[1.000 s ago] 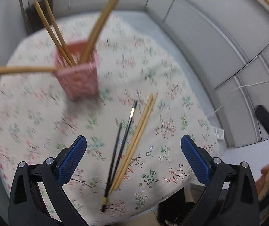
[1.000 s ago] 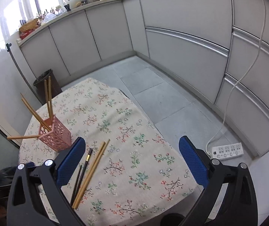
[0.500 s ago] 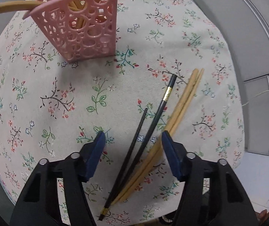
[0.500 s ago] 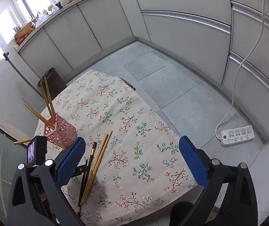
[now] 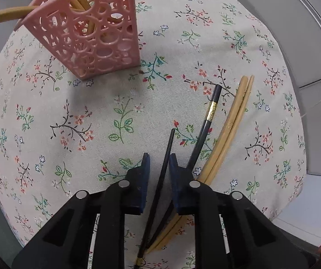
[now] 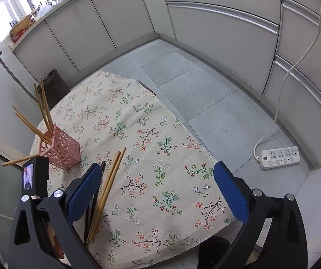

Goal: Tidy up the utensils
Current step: 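Grasp a black chopstick with the left gripper while the right grasps a bamboo one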

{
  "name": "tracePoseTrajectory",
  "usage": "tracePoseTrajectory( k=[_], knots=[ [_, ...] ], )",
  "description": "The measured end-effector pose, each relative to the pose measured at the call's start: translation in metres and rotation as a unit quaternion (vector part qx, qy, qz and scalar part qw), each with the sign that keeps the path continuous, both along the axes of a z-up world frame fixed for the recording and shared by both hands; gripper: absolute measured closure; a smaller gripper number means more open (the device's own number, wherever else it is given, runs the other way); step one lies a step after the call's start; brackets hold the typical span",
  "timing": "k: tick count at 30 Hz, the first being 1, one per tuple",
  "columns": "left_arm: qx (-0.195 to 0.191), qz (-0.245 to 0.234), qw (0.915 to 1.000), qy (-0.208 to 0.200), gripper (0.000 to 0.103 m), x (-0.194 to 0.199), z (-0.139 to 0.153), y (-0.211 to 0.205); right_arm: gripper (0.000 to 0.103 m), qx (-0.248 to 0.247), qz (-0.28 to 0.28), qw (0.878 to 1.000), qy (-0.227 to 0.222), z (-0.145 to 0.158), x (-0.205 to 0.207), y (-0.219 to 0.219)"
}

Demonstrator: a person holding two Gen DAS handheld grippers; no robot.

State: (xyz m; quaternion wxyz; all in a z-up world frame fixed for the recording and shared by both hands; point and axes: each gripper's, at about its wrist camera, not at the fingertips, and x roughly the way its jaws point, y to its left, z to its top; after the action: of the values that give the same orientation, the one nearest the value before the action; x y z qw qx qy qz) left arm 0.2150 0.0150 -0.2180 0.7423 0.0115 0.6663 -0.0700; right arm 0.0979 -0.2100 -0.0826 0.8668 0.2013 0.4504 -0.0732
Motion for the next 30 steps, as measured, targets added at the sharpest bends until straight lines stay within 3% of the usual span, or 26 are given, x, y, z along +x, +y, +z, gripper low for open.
tracePoseTrajectory(
  k=[4, 7, 8, 11, 16, 26, 30],
  knots=[
    [0.013, -0.019, 0.9995, -0.022, 0.086, -0.009, 0.001, -0.003, 0.006, 0.019, -0.001, 0.999, 0.038, -0.020, 0.019, 0.009],
    [0.014, -0.022, 0.9992, -0.031, 0.093, -0.015, 0.001, -0.003, 0.006, 0.038, -0.011, 0.997, 0.068, -0.039, 0.033, 0.013],
    [0.009, -0.021, 0.9992, -0.033, 0.098, -0.016, 0.002, 0.000, 0.006, 0.042, -0.014, 0.996, 0.078, -0.045, 0.038, 0.015],
    [-0.016, -0.011, 0.9992, -0.034, 0.099, -0.020, 0.003, 0.011, 0.007, 0.063, -0.022, 0.992, 0.105, -0.064, 0.050, 0.018],
    [-0.015, -0.010, 0.9984, -0.053, 0.099, -0.030, 0.013, 0.030, 0.020, 0.101, -0.026, 0.985, 0.134, -0.084, 0.066, 0.029],
    [-0.018, -0.052, 0.9876, -0.147, 0.099, -0.082, 0.095, 0.037, 0.053, 0.128, -0.032, 0.977, 0.166, -0.104, 0.099, 0.053],
    [-0.016, -0.052, 0.9848, -0.165, 0.099, -0.083, 0.104, 0.037, 0.059, 0.123, -0.033, 0.977, 0.173, -0.111, 0.111, 0.062]
  ],
)
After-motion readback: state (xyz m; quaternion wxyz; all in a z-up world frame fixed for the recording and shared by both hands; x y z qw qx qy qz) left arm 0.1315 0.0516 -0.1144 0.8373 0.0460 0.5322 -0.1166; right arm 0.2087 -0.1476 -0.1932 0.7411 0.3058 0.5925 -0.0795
